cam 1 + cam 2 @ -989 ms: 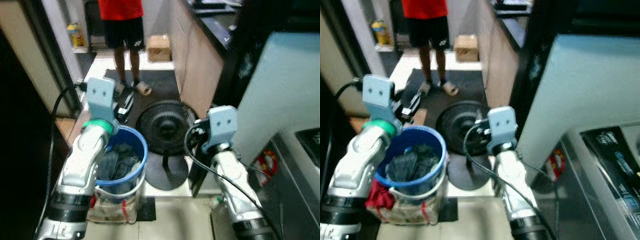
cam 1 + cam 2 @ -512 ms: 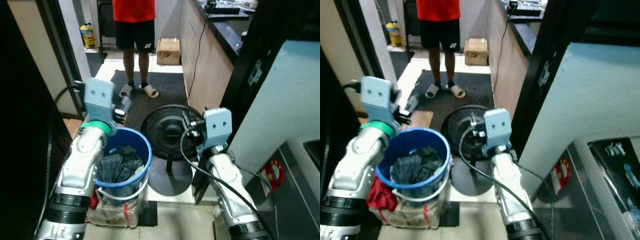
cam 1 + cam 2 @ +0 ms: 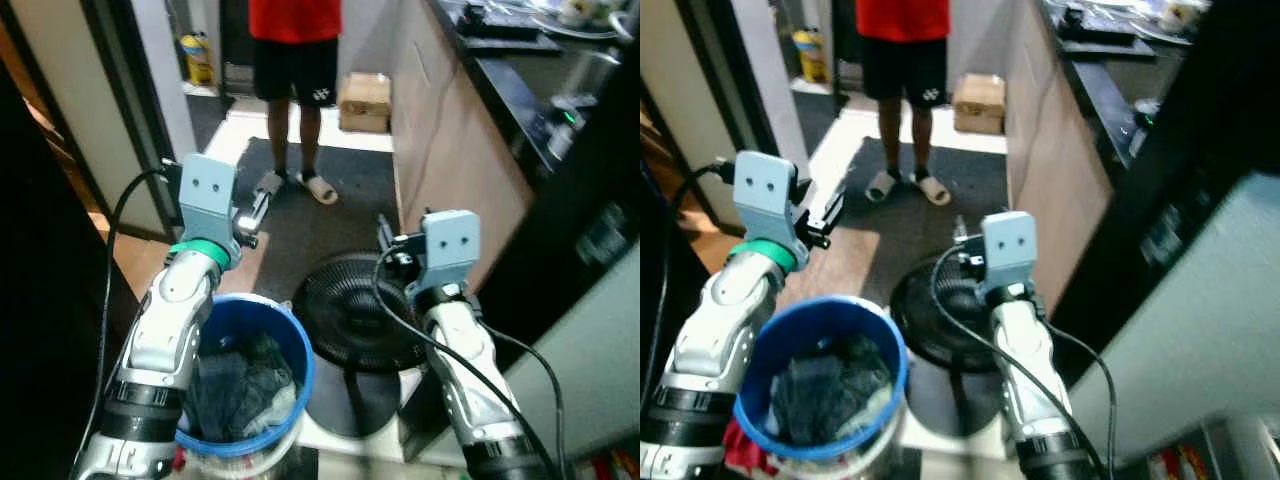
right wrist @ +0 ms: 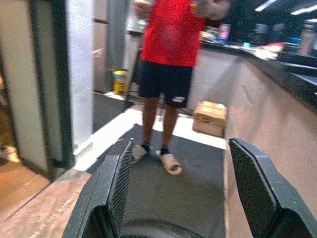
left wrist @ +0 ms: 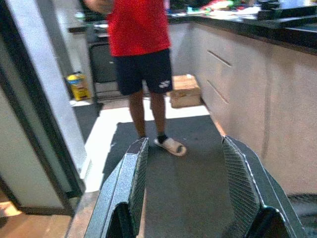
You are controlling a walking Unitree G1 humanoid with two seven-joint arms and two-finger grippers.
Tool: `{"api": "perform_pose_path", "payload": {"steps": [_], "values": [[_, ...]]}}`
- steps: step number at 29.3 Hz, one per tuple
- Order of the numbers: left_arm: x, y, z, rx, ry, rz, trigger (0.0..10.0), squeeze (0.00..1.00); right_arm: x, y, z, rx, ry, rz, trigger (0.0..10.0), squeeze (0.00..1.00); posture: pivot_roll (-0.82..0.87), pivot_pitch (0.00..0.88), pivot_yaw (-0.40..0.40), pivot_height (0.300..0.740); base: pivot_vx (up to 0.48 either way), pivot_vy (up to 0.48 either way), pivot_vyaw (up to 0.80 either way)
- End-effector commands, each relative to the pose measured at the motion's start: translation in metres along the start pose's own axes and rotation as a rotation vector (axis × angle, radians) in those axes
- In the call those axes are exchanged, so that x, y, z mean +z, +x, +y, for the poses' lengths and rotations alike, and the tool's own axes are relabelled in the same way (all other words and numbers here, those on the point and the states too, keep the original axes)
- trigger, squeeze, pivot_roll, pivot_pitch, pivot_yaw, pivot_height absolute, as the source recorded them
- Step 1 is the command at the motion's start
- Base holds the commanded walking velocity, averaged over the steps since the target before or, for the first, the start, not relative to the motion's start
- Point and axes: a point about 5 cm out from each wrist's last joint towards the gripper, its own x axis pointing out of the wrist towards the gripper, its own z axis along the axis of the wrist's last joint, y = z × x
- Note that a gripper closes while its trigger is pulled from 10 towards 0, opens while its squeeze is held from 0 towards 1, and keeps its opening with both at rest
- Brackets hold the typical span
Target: Clothes washing
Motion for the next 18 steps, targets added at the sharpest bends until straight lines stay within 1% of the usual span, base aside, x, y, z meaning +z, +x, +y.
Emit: {"api": "perform_pose_path", "payload": {"steps": [1, 13, 18], "values": [[-0.0074, -0.0024, -0.0017, 0.001, 0.009, 0.029, 10.0, 0.0, -0.0031, -0.0026, 0.0026, 0.012, 0.01, 0.012, 10.0, 0.0, 0.05, 0.0, 0.035, 0.74, 0.0, 0.0, 0.0], [-0.0119, -0.0033, -0.0016, -0.002, 0.009, 0.052, 10.0, 0.0, -0.004, -0.0043, 0.006, 0.034, 0.014, 0.014, 10.0, 0.0, 0.06, 0.0, 0.038, 0.74, 0.0, 0.0, 0.0], [-0.0167, -0.0052, -0.0032, -0.009, 0.006, 0.068, 10.0, 0.0, -0.0077, -0.0073, 0.0097, 0.056, 0.013, 0.026, 10.0, 0.0, 0.06, 0.0, 0.038, 0.74, 0.0, 0.0, 0.0]]}}
